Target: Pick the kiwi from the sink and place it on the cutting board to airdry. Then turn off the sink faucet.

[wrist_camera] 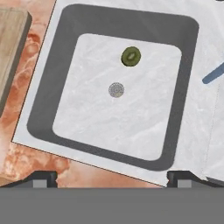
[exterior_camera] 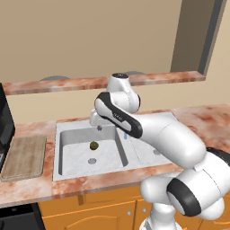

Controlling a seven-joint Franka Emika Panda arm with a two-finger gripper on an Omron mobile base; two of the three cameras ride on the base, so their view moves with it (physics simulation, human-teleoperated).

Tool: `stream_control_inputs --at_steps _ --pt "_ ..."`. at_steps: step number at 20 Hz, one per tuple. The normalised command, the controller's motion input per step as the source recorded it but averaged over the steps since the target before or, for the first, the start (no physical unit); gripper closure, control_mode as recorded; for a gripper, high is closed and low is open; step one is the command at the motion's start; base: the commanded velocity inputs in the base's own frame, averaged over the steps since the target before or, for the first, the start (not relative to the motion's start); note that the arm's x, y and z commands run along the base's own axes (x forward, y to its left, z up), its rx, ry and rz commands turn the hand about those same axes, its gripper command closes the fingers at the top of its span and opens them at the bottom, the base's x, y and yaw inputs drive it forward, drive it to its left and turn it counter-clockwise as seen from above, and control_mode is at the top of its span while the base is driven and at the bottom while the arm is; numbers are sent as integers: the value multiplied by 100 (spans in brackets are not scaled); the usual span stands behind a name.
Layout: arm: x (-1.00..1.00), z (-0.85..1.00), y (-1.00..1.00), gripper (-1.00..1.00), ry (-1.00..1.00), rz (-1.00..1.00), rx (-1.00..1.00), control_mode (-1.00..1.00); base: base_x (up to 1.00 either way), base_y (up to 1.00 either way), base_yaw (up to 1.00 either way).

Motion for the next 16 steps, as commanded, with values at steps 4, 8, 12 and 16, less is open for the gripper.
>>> stream_control_inputs --at_steps 4,8,12,16 --pt "12 -13 13 -100 0 0 0 -100 0 0 0" --pt "18 -8 16 -100 0 0 -2 -100 0 0 0" --pt "17 -15 4 -100 0 0 -5 -100 0 0 0" --pt "17 -22 0 -100 0 0 -5 -100 0 0 0"
